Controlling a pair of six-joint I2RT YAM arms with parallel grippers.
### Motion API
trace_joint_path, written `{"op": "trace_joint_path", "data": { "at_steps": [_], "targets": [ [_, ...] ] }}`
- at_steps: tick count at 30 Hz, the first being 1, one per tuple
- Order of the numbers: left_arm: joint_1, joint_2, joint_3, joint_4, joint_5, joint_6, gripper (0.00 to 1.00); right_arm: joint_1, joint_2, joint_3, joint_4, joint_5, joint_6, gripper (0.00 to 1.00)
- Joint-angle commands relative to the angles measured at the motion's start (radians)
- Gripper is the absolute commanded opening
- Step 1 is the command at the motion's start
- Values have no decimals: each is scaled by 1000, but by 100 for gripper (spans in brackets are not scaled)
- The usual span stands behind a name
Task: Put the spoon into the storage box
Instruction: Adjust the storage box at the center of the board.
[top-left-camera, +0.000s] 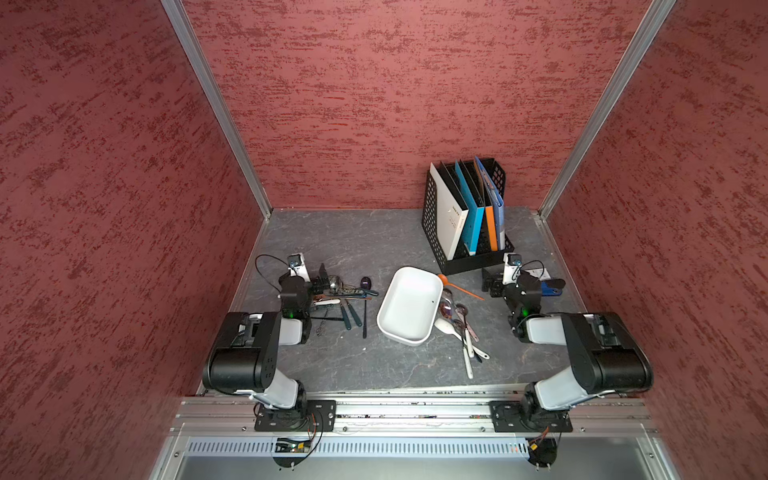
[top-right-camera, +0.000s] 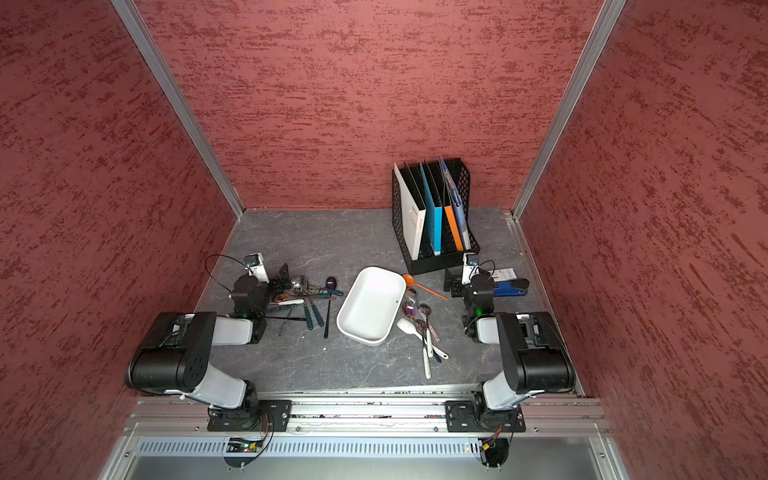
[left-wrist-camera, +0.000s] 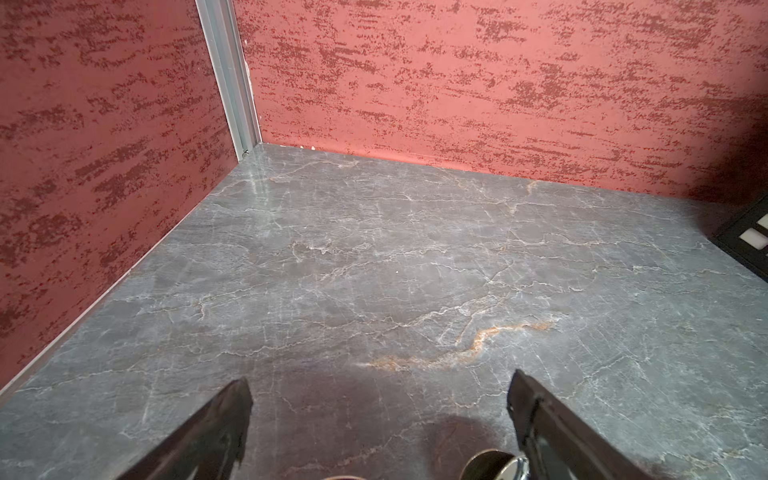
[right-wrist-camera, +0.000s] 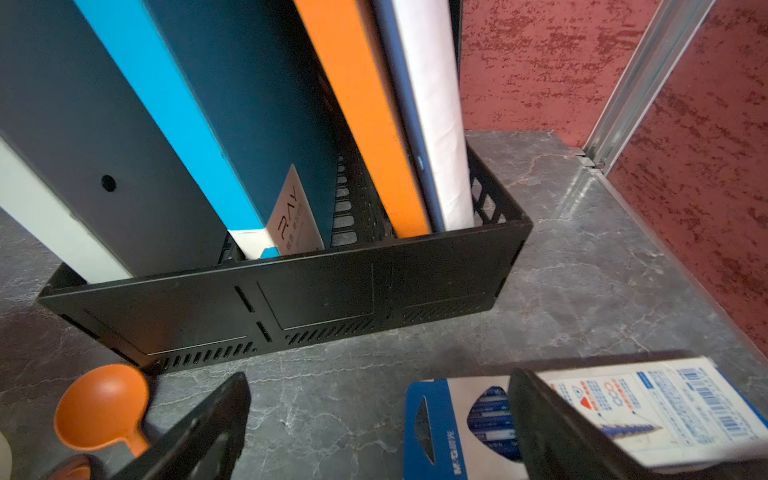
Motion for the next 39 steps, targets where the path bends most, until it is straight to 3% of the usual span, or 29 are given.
{"op": "trace_joint_path", "data": {
  "at_steps": [1, 27, 29, 32, 35, 39],
  "targets": [
    [-4, -5, 15, -5, -5, 10, 100, -3, 2, 14, 27, 13, 6, 99],
    [3, -6, 14, -3, 11, 7, 100, -5, -12, 14, 16, 41, 15, 99],
    [5, -50, 52, -113, 15, 8, 100, -5, -70, 45, -87, 90, 30, 99],
    [5, -139, 230, -511, -4, 11, 100, -4, -166, 154, -381, 146, 44, 99],
    [-9, -209, 301, -654, 11, 26, 100, -4, -245, 243, -639, 175, 88, 99],
    [-95, -314, 434, -982, 9, 10, 100, -5, -357, 330, -963, 159, 197, 98]
  ]
}}
